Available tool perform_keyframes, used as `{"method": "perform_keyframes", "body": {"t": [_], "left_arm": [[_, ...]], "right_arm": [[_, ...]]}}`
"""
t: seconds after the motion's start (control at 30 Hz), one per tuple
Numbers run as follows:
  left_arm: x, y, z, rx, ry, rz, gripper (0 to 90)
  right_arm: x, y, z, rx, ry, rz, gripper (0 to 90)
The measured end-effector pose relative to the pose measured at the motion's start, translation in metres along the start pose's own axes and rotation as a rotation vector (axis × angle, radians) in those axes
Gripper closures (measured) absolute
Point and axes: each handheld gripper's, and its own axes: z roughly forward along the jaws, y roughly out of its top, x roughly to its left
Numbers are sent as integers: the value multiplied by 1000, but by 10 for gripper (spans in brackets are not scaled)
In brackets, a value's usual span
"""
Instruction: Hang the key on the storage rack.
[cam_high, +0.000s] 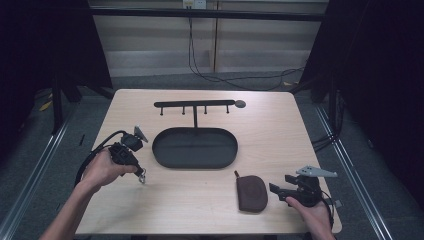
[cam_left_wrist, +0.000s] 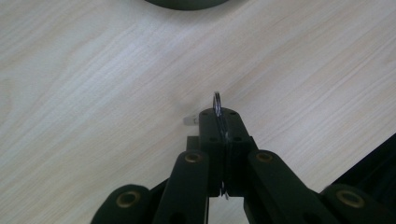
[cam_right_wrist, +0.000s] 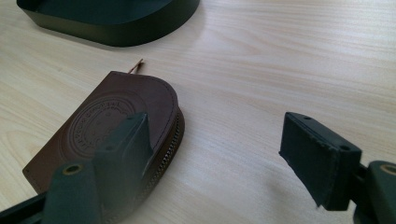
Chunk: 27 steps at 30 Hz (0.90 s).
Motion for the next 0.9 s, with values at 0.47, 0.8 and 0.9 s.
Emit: {"method": "perform_keyframes", "body": {"t": [0.47, 0.8, 0.9], "left_arm": [[7, -2, -21, -3, 34, -24, 893], [2, 8, -35, -12, 45, -8, 893], [0, 11, -38, -10, 44, 6, 893]], "right_arm": [[-1, 0, 1, 6, -2, 3, 241], [-1, 0, 1, 7, 0, 5, 240], [-1, 0, 1, 8, 1, 5, 240]]}}
